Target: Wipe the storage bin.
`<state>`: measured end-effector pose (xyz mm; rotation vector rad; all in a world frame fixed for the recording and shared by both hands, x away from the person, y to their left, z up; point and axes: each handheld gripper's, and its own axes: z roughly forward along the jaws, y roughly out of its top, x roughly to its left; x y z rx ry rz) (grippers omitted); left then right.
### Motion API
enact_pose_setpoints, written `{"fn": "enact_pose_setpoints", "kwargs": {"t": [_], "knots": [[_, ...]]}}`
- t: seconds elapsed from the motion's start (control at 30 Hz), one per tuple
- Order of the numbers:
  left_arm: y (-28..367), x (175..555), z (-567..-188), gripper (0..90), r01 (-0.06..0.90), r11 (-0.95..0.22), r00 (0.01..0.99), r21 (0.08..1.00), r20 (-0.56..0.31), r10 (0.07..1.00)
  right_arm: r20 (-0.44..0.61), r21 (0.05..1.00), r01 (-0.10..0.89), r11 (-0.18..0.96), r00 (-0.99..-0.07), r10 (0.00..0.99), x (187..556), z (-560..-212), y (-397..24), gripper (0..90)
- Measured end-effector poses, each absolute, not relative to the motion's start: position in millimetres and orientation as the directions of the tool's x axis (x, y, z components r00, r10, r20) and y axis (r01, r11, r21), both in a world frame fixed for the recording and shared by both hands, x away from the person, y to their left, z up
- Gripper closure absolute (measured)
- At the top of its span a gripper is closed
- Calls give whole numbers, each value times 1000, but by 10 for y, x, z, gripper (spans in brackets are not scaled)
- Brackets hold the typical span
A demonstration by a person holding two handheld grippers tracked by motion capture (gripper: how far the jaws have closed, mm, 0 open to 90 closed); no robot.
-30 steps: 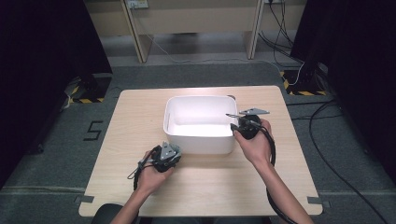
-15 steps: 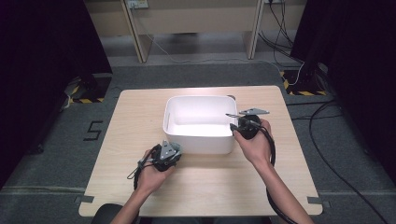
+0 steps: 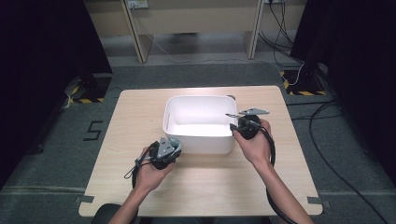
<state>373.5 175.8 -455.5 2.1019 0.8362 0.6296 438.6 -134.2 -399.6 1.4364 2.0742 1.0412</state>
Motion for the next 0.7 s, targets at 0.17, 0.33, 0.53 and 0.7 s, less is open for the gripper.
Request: {"fn": "enact_pose_setpoints", "kwargs": {"t": [0.17, 0.33, 0.53, 0.7], "knots": [[1763, 3739, -4457, 785, 344, -482, 666, 806, 152, 730, 84, 766, 615, 186, -383, 920, 4381, -3996, -1339, 673], [1766, 3749, -4385, 785, 358, -479, 669, 801, 137, 730, 82, 766, 614, 189, -384, 920, 4381, -3997, -1341, 673], [1761, 3752, -4352, 784, 364, -472, 668, 803, 128, 733, 81, 766, 614, 189, -384, 920, 4381, -3996, -1341, 673], [1747, 3748, -4322, 784, 358, -470, 667, 807, 132, 733, 81, 767, 613, 189, -385, 920, 4381, -3997, -1341, 673]]}}
